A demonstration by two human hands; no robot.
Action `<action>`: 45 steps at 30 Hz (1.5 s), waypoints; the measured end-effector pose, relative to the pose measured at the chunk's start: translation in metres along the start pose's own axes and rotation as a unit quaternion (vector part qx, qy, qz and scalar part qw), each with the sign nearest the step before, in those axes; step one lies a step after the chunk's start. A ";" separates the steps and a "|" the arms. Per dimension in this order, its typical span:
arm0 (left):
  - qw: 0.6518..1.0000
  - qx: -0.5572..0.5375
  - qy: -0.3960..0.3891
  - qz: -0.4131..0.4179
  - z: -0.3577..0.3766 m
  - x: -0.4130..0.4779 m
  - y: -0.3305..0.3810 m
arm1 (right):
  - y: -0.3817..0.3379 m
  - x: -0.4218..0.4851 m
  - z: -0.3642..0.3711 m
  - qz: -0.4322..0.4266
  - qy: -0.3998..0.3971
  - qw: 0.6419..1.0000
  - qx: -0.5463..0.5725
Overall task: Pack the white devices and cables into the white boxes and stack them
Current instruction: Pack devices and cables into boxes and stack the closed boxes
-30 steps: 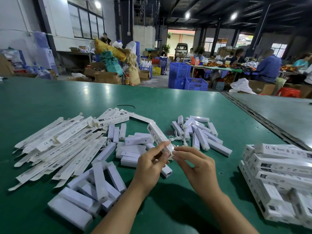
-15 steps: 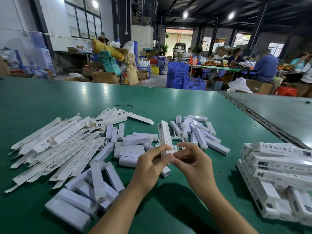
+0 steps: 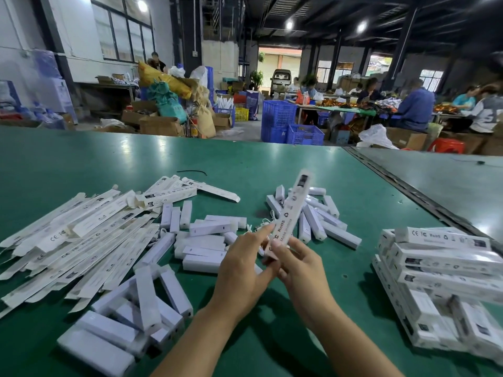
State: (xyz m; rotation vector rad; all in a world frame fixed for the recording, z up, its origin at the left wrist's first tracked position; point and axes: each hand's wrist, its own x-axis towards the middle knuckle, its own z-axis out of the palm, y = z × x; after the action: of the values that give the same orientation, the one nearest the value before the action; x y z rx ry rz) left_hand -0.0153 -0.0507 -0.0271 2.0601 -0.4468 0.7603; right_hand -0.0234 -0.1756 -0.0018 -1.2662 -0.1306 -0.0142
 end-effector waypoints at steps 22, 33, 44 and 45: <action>0.984 0.015 0.002 -0.178 0.003 -0.001 -0.015 | -0.052 0.015 -0.052 -0.090 0.352 0.842 0.399; 0.980 0.042 0.006 -0.197 0.003 0.000 -0.019 | -0.051 0.017 -0.057 -0.115 0.342 0.861 0.357; 0.952 0.213 -0.011 -0.218 -0.001 0.000 -0.023 | -0.025 0.017 -0.041 0.026 0.295 0.916 0.272; 0.941 0.249 -0.026 -0.228 -0.001 0.000 -0.025 | -0.025 0.018 -0.040 0.035 0.292 0.918 0.266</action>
State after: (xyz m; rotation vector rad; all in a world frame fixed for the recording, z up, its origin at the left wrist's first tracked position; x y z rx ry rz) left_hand -0.0019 -0.0360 -0.0414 2.5235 0.2274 0.5710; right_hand -0.0042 -0.2199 0.0117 -0.6780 0.4083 -0.2763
